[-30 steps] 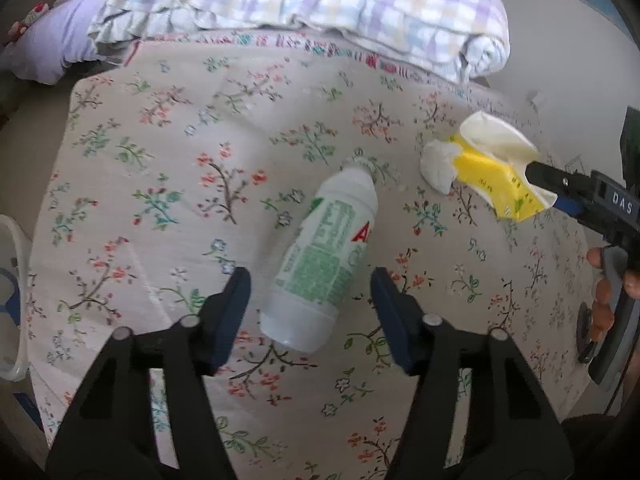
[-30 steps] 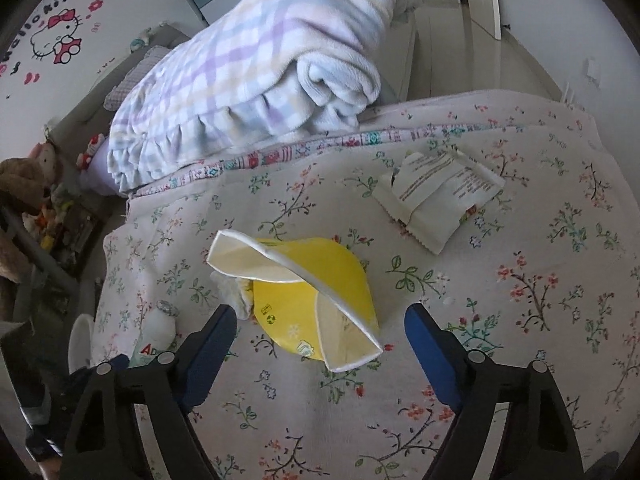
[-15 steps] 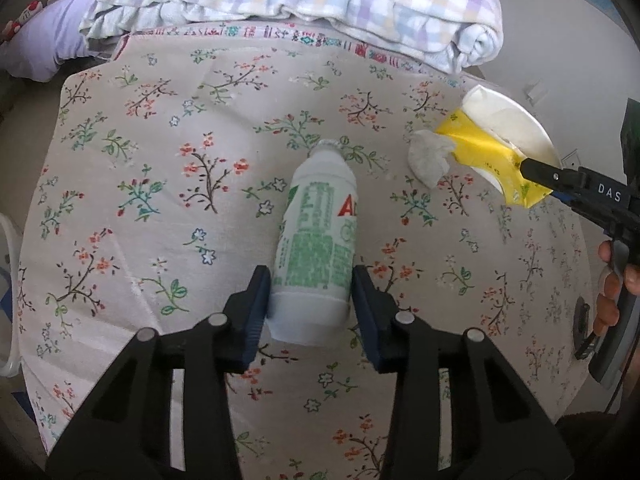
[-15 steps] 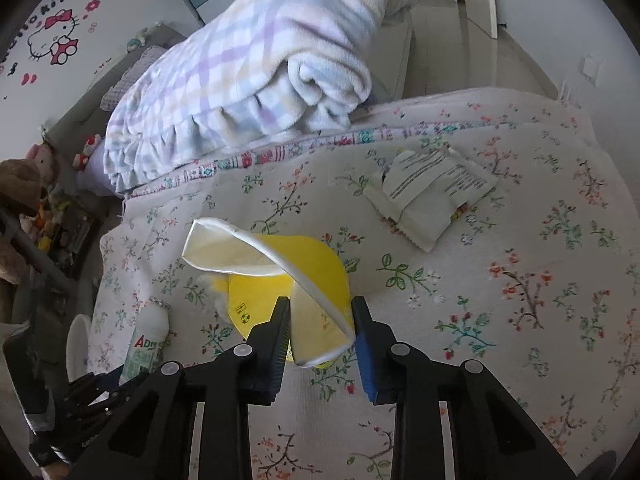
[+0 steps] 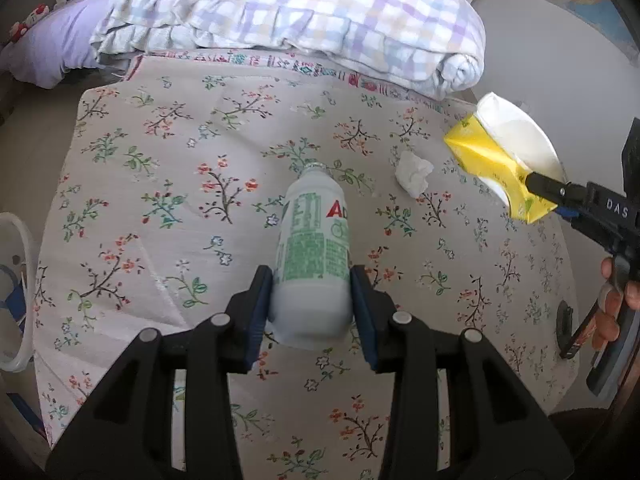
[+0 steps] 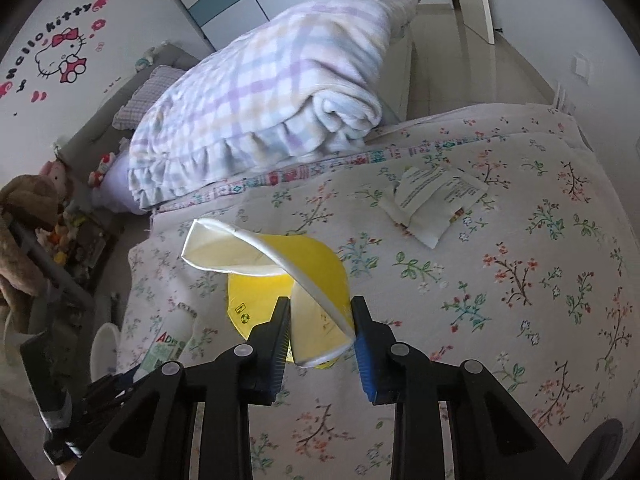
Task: Collect trash
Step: 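Carry the AD bottle to the wastebasket and open the left tool while the right tool carries the yellow cup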
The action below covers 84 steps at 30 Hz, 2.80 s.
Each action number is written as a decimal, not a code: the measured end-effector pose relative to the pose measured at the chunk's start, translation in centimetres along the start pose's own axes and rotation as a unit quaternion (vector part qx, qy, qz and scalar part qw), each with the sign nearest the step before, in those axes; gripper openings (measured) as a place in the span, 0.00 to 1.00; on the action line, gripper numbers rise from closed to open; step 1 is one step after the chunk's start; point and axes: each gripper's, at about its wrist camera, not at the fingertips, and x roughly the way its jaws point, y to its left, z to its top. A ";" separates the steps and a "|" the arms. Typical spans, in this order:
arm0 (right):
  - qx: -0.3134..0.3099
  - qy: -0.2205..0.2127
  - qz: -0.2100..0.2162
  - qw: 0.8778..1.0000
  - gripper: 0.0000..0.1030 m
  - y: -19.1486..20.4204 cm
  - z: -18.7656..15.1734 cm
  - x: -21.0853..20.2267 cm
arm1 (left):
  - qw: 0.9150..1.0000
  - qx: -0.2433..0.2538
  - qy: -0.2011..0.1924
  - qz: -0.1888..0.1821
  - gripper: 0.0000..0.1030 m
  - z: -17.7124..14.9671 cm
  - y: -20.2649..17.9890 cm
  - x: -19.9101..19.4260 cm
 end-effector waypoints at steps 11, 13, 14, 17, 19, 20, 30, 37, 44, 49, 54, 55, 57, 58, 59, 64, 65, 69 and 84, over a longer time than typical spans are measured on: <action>-0.020 0.012 0.018 1.000 0.29 3.6 -1.5 0.0 | 1.000 -0.022 -0.019 0.001 0.40 -0.4 2.6 -2.2; -0.029 0.015 0.022 0.999 0.29 4.5 -1.8 0.3 | 0.999 -0.028 -0.022 0.004 0.40 -0.6 3.3 -2.6; -0.033 0.017 0.023 0.999 0.29 5.0 -1.9 0.5 | 0.999 -0.031 -0.023 0.006 0.40 -0.6 3.7 -2.9; -0.042 0.022 0.027 0.998 0.29 6.3 -2.2 1.1 | 0.999 -0.040 -0.027 0.011 0.40 -1.0 5.0 -3.5; -0.047 0.026 0.030 0.998 0.29 7.2 -2.5 1.4 | 0.998 -0.048 -0.030 0.017 0.40 -1.2 6.0 -4.0; -0.051 0.028 0.033 0.998 0.29 7.8 -2.6 1.6 | 0.998 -0.051 -0.031 0.020 0.40 -1.3 6.5 -4.3; -0.088 0.046 0.053 0.994 0.29 13.4 -4.5 3.7 | 0.993 -0.095 -0.048 0.043 0.40 -2.9 12.1 -7.3; -0.111 0.060 0.065 0.990 0.29 16.9 -6.1 5.1 | 0.987 -0.132 -0.063 0.064 0.40 -4.4 16.8 -9.6; -0.131 0.068 0.073 0.986 0.29 19.5 -7.2 6.1 | 0.978 -0.176 -0.076 0.086 0.40 -5.9 21.6 -11.4; -0.144 0.073 0.076 0.984 0.29 21.0 -8.2 6.6 | 0.971 -0.202 -0.082 0.098 0.40 -7.0 24.7 -12.0; -0.163 0.081 0.080 0.980 0.29 22.3 -9.0 7.2 | 0.966 -0.224 -0.080 0.104 0.45 -7.8 26.8 -12.3; -0.166 0.083 0.082 0.979 0.30 22.6 -9.2 7.2 | 0.964 -0.231 -0.076 0.111 0.54 -7.9 27.2 -12.4; -0.173 0.087 0.084 0.977 0.29 23.2 -9.7 7.2 | 0.955 -0.247 -0.075 0.143 0.77 -8.4 28.0 -13.0; -0.178 0.087 0.083 0.977 0.29 23.5 -10.0 7.2 | 0.952 -0.252 -0.074 0.157 0.86 -8.6 28.3 -13.3; -0.181 0.089 0.082 0.976 0.29 23.8 -10.2 7.4 | 0.949 -0.256 -0.069 0.172 0.87 -8.8 28.6 -13.6; -0.188 0.102 0.084 0.973 0.30 25.6 -11.4 8.2 | 0.939 -0.258 -0.042 0.222 0.93 -10.0 30.0 -14.2; -0.186 0.104 0.090 0.973 0.29 26.3 -11.7 8.6 | 0.938 -0.261 -0.037 0.226 0.94 -10.3 30.2 -14.3; -0.186 0.110 0.100 0.971 0.30 28.9 -12.4 10.0 | 0.935 -0.271 -0.032 0.228 0.94 -11.2 31.0 -14.9; -0.208 0.123 0.123 0.963 0.30 39.1 -14.2 14.9 | 0.929 -0.291 -0.045 0.226 0.97 -11.9 32.5 -16.6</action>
